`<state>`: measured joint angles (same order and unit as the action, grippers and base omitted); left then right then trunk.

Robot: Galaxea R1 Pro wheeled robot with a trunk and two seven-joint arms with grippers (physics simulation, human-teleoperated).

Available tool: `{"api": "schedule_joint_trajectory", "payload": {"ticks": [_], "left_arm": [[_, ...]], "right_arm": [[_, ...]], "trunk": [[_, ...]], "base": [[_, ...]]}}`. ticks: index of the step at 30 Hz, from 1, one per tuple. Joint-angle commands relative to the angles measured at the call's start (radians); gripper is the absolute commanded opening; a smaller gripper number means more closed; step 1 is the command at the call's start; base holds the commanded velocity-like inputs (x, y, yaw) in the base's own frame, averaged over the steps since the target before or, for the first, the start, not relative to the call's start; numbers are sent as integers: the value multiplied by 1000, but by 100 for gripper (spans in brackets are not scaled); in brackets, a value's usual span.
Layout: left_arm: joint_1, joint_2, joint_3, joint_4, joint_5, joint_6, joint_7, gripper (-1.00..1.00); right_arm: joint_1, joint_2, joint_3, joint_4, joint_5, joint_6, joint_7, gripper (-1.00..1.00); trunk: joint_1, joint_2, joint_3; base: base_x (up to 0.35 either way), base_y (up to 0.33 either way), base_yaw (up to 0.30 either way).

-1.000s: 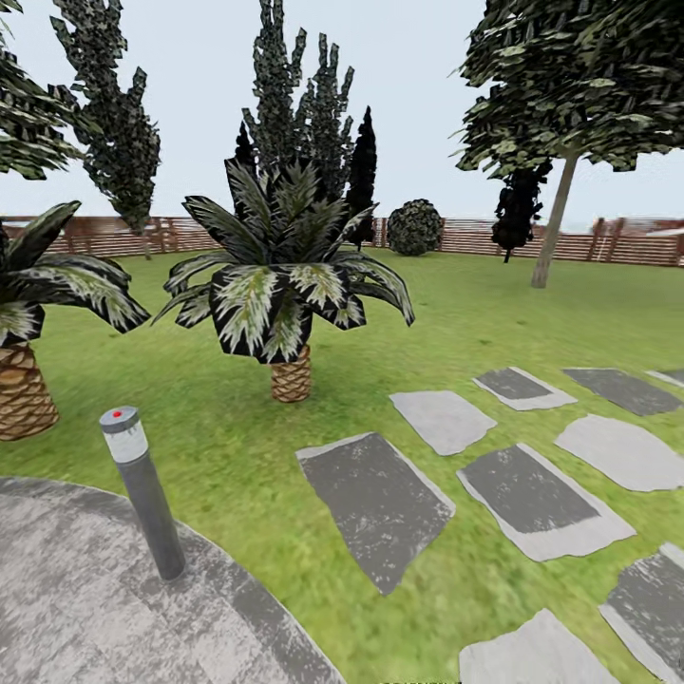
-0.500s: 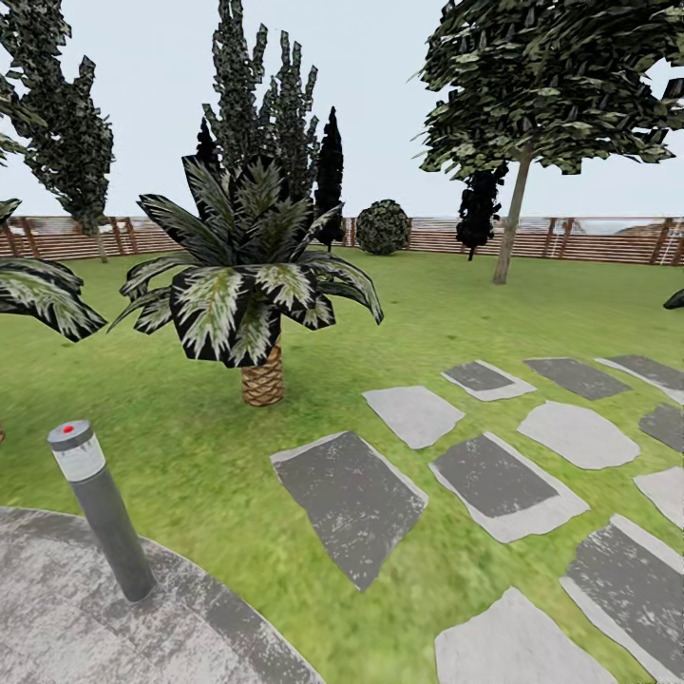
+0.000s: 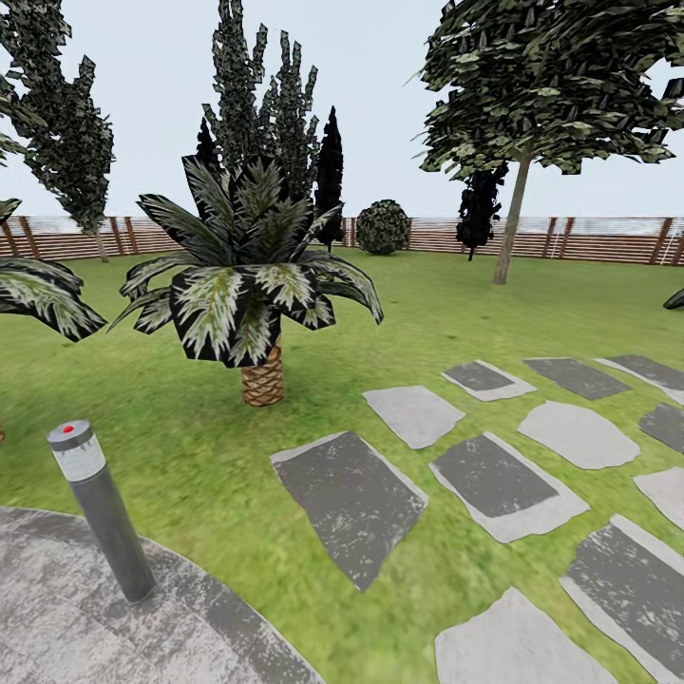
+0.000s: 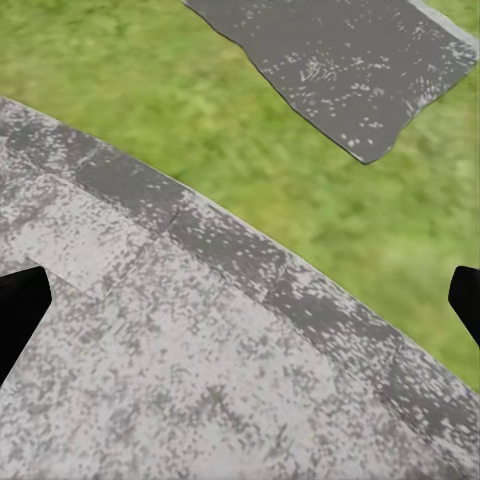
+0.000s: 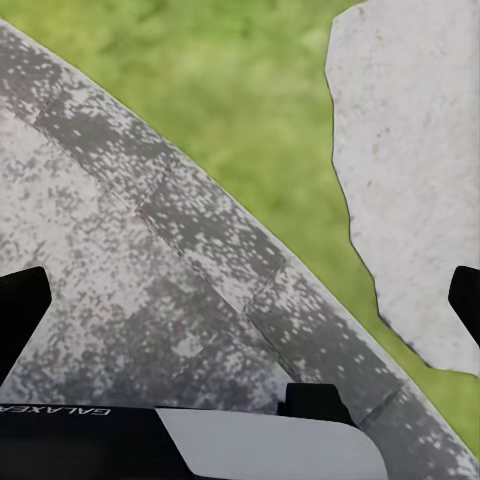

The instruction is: In the garden, pick up the pesticide atomizer on the floor and spray pesticide onto both trees until each tree trunk is fully covered.

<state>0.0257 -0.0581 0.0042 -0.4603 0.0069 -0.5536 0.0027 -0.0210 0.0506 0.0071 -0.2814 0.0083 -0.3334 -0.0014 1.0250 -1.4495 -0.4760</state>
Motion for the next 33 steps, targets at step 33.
{"api": "schedule_joint_trajectory", "payload": {"ticks": [33], "left_arm": [[36, 3, -3, -32, 2, -2, -3, 100]], "right_arm": [[-1, -49, 2, -12, -6, -4, 3, 100]], "trunk": [[0, 0, -1]], "base": [[99, -22, -128]]}}
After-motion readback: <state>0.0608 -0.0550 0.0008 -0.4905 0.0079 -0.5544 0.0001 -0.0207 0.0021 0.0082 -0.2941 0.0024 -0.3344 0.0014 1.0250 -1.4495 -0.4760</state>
